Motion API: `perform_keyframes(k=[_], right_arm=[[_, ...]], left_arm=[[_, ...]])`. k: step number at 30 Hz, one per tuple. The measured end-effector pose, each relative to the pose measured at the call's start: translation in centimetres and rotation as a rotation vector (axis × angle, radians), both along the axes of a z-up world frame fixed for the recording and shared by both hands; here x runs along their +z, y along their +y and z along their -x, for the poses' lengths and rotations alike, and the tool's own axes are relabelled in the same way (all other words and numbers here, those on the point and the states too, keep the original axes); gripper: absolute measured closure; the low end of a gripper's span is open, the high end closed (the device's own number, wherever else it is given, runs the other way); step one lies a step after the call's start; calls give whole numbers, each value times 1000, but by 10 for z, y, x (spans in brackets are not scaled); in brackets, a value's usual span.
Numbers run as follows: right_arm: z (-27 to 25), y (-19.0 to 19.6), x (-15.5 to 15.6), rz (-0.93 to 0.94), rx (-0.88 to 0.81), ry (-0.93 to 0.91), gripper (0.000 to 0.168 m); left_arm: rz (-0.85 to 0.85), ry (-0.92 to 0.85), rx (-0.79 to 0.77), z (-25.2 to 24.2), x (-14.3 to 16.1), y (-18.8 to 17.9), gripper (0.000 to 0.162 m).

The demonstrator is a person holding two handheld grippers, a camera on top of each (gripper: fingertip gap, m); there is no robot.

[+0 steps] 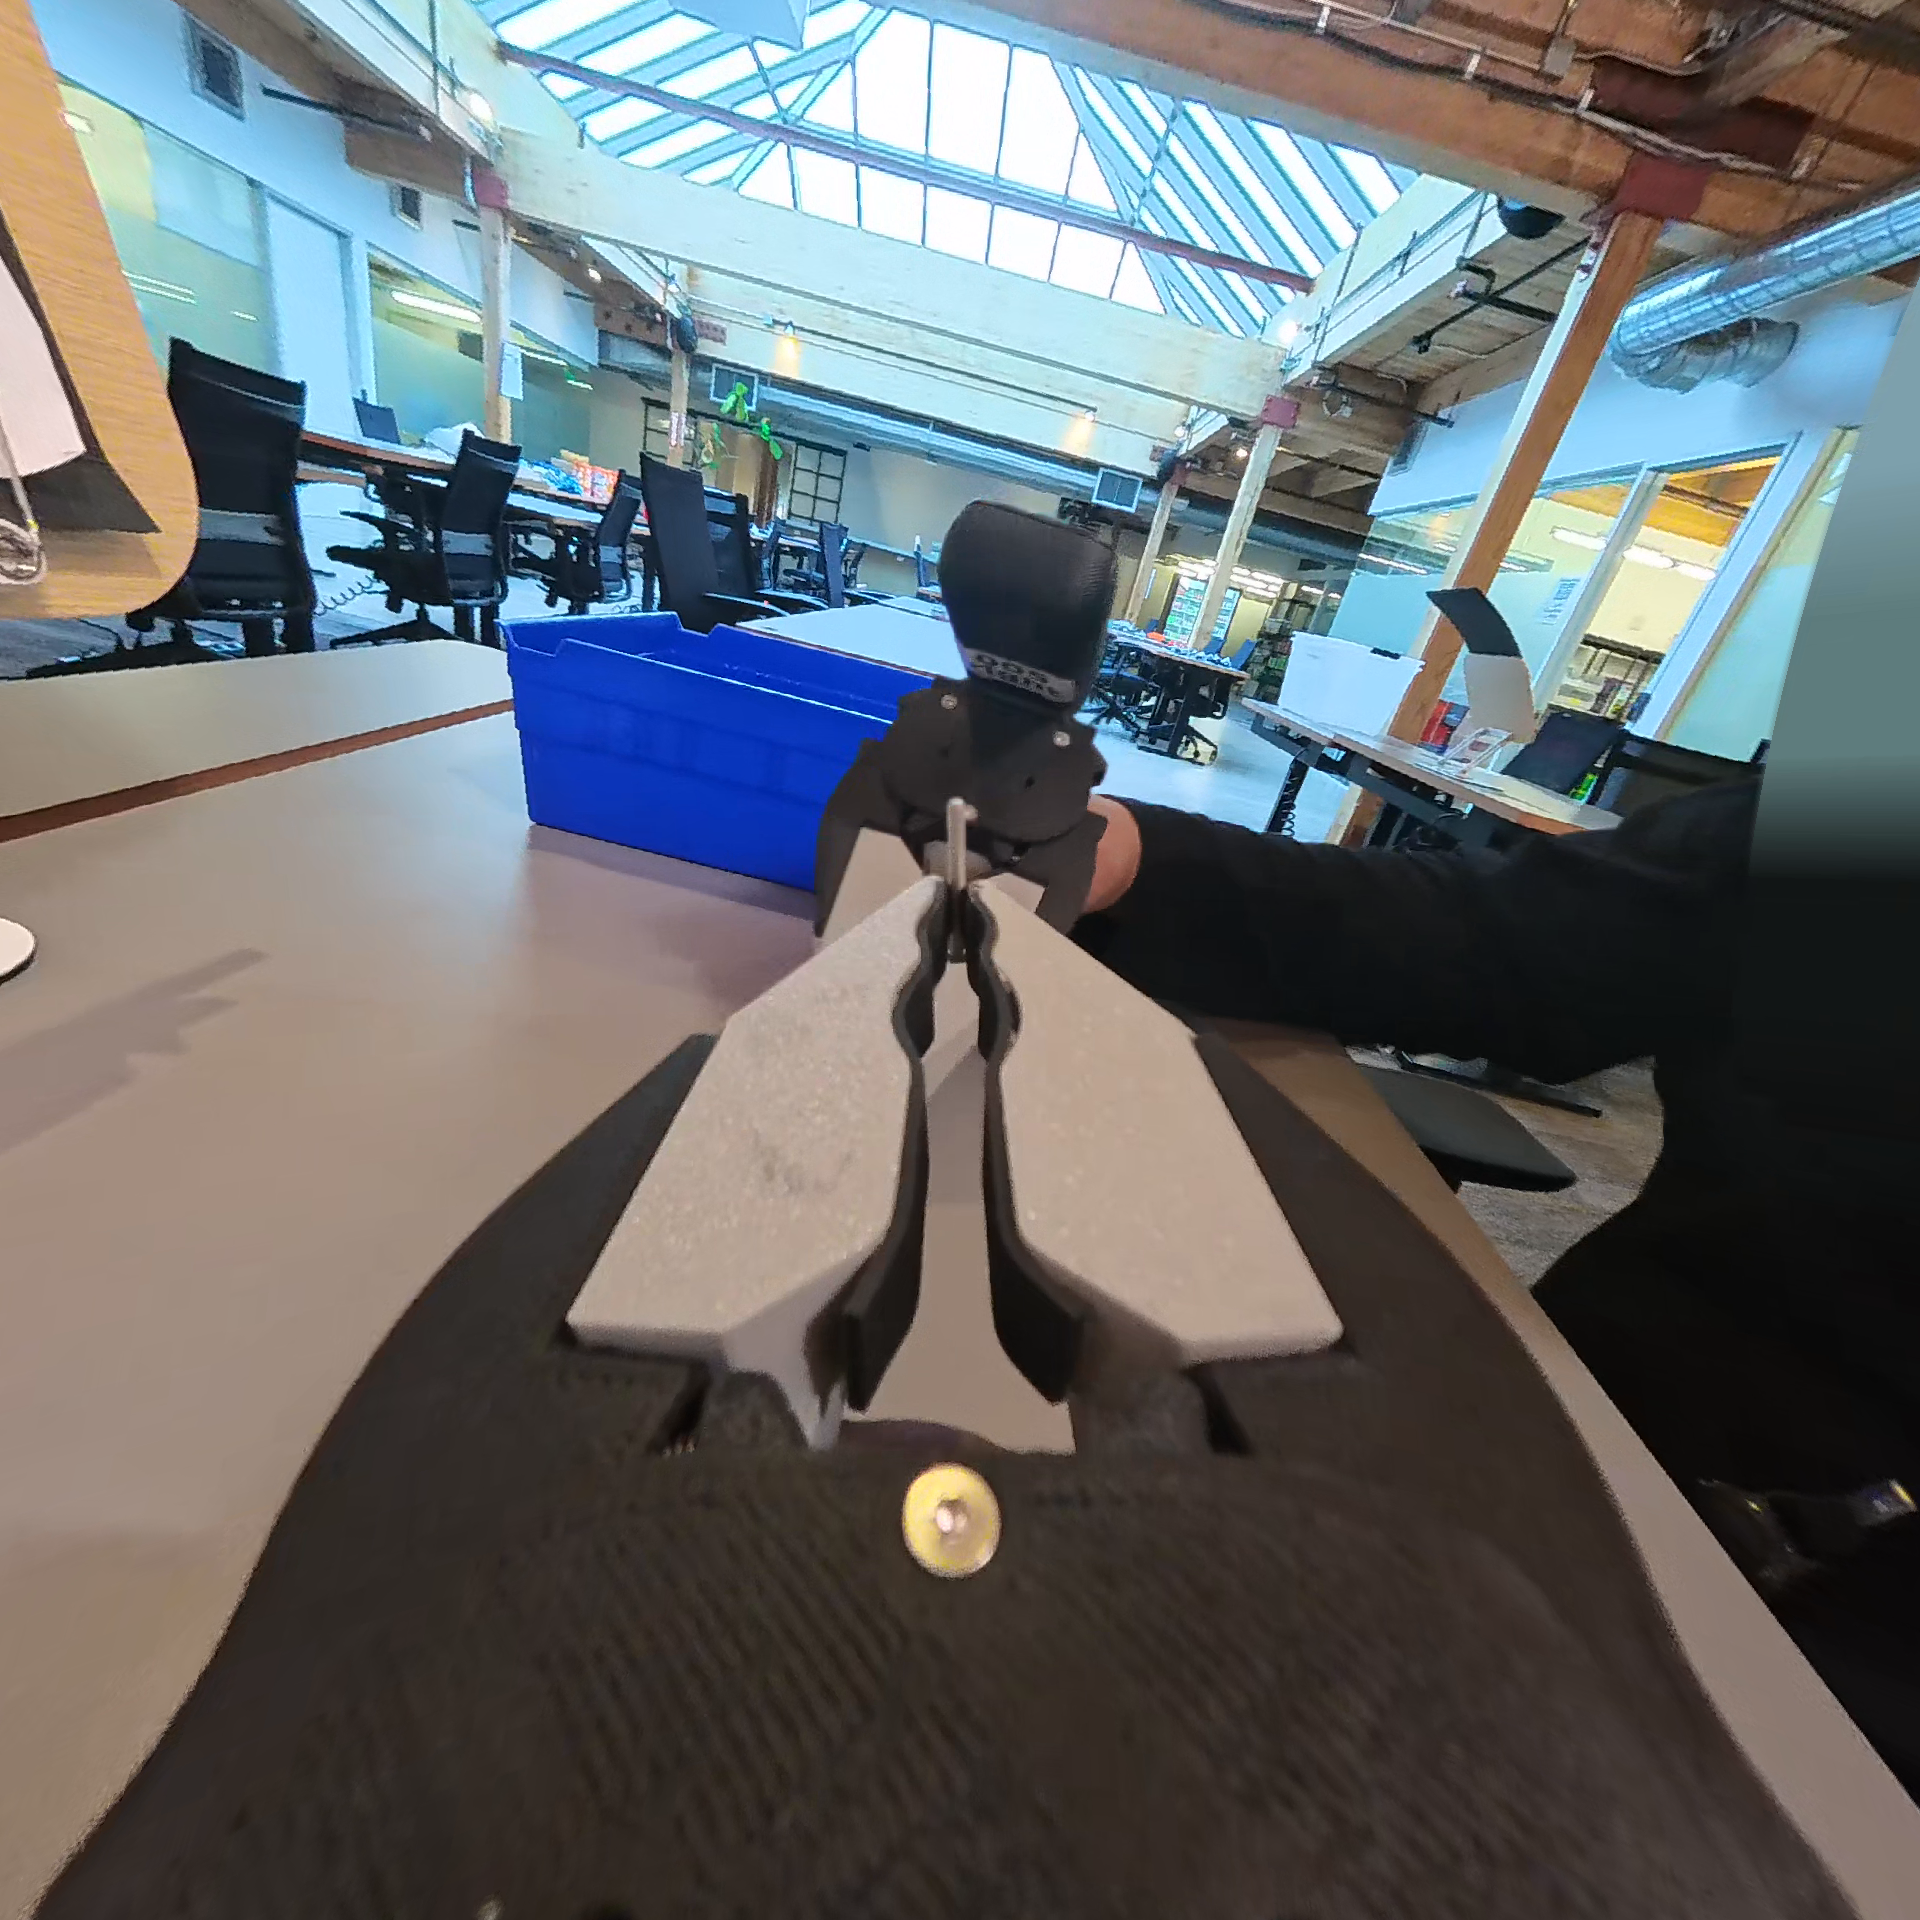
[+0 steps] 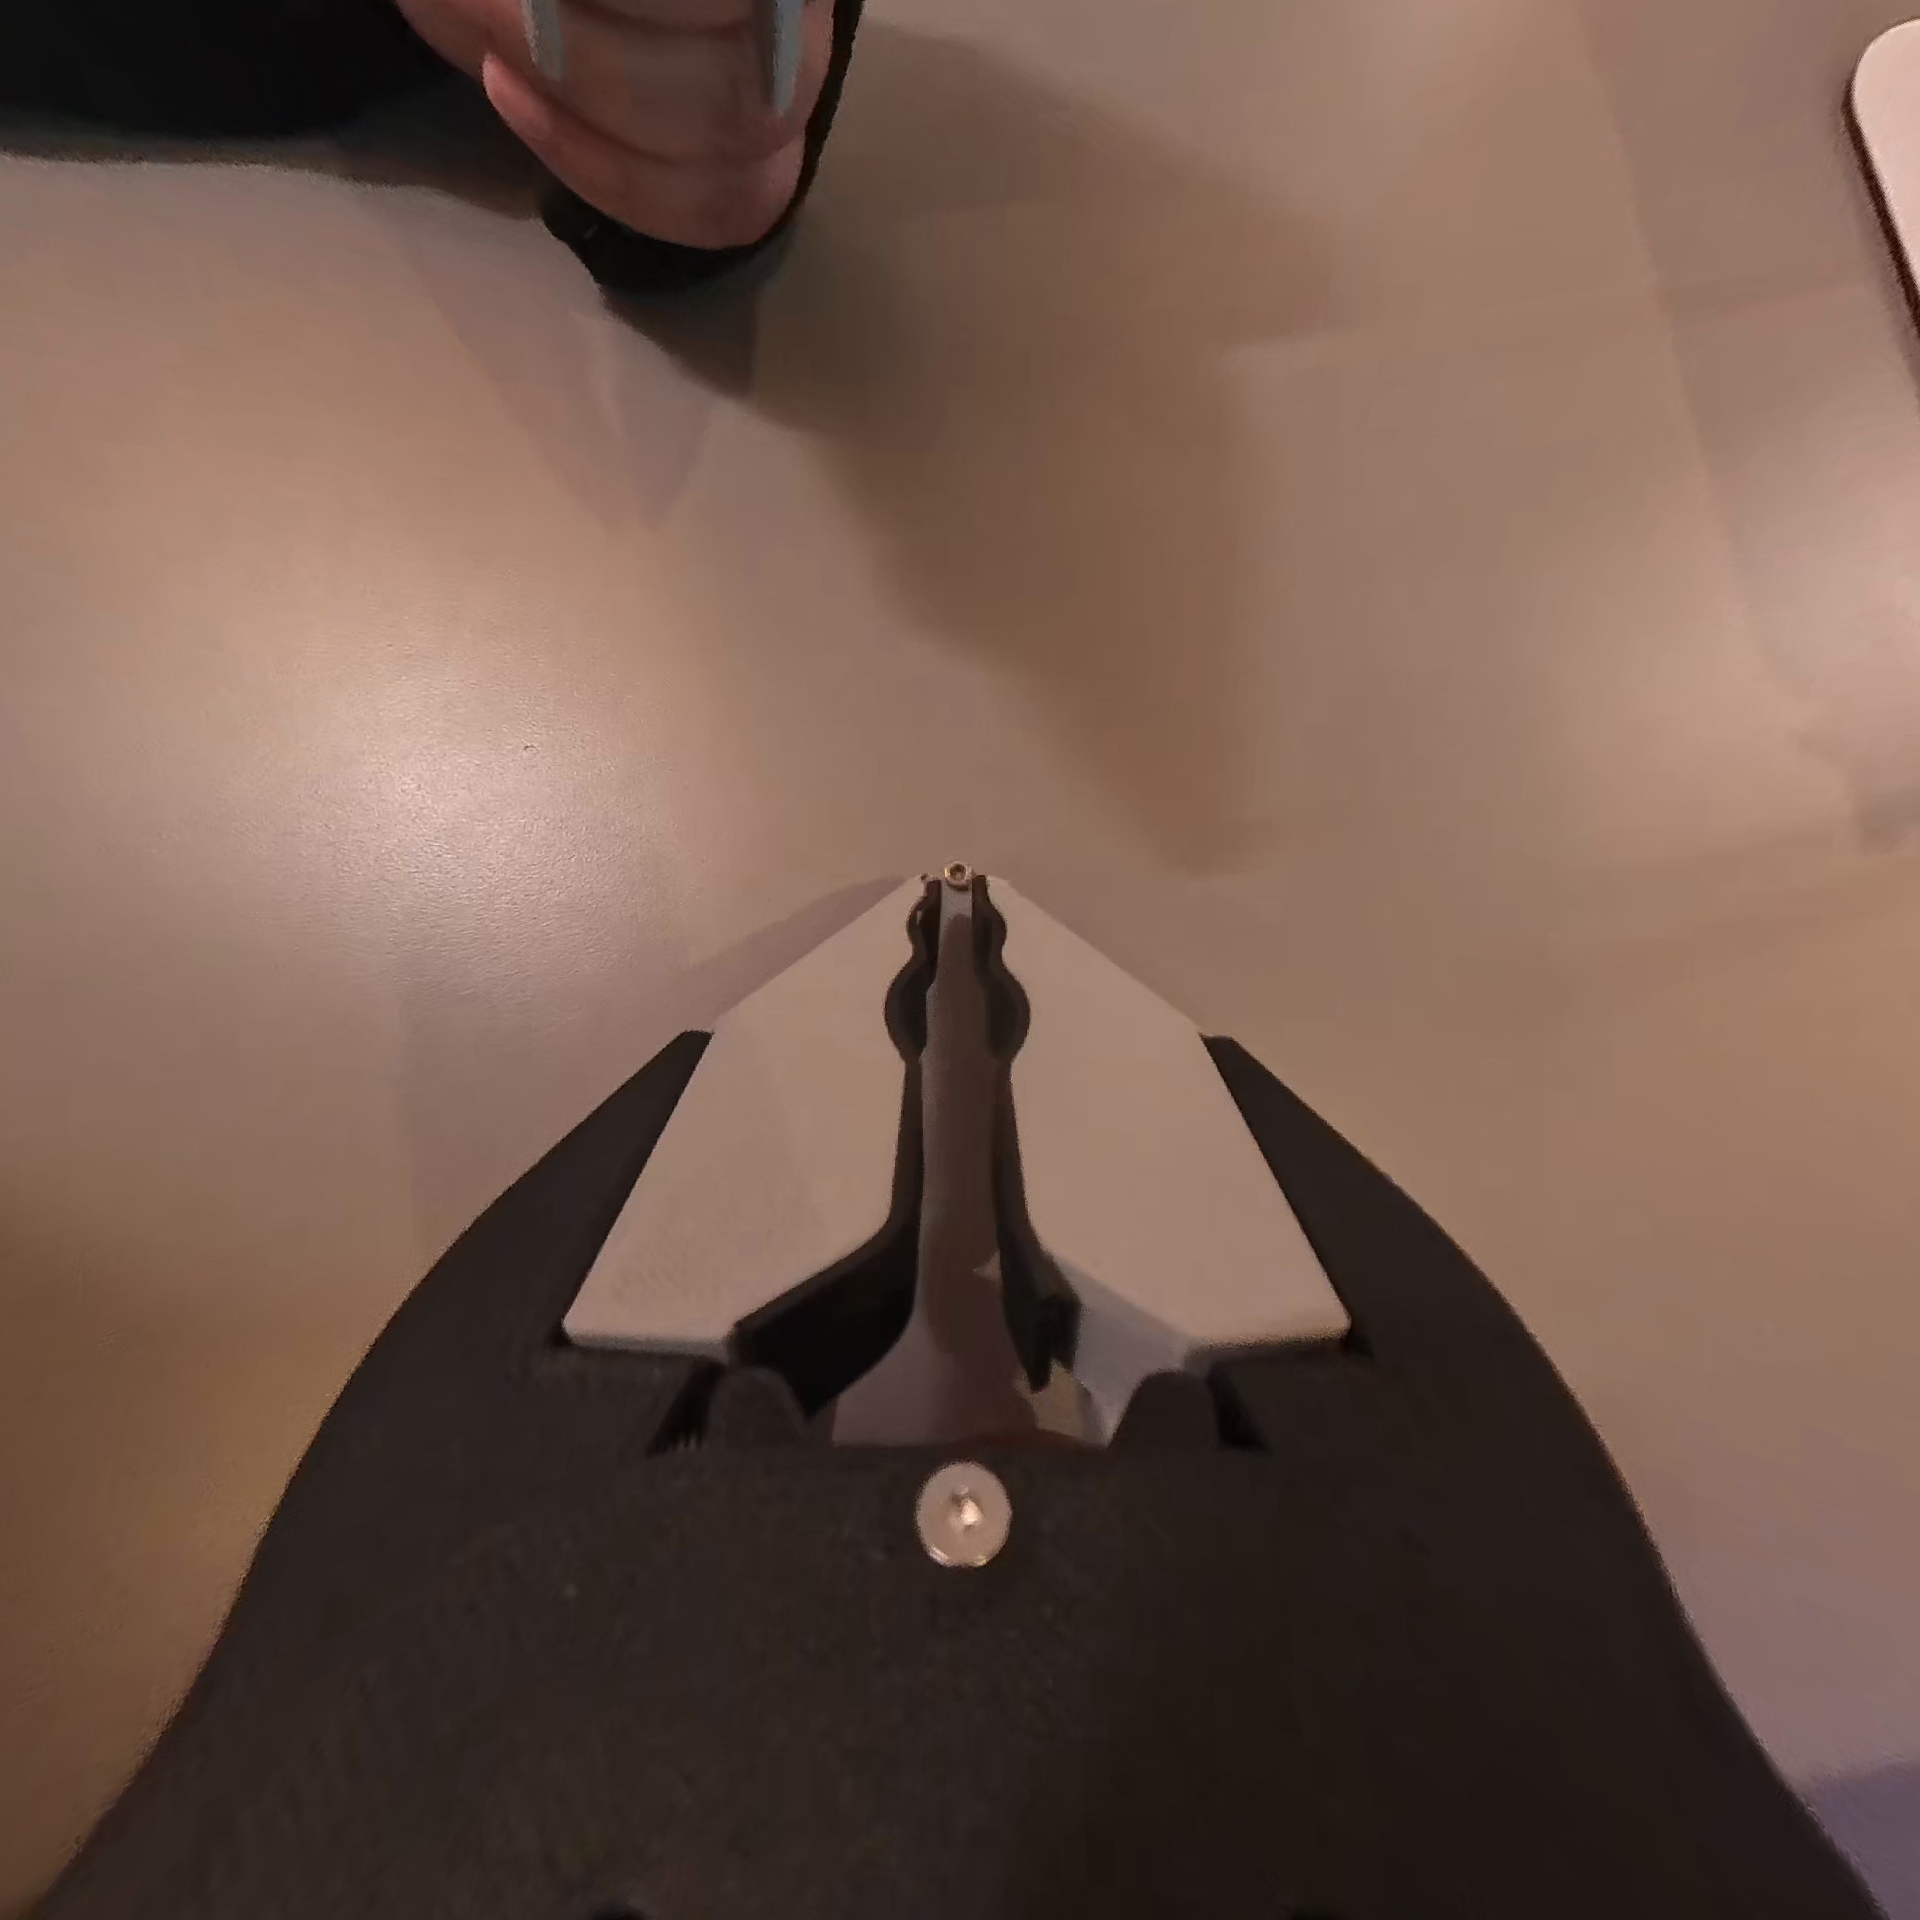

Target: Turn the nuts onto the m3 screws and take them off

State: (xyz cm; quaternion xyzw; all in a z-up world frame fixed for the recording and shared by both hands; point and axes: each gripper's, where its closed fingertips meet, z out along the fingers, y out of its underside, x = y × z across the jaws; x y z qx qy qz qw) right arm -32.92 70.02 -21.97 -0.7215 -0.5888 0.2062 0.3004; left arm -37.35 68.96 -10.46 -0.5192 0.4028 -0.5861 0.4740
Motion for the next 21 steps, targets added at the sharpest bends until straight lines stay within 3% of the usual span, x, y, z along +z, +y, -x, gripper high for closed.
perform_keyframes(k=[12,21], right_arm=[[4,2,-5,-15,84,-33,159],[5,3,-9,-11,104,-72,163]], left_arm=[[-14,29,-8,-3,-3,-3,162],[-13,37,-13,-4,-4,-4,162]])
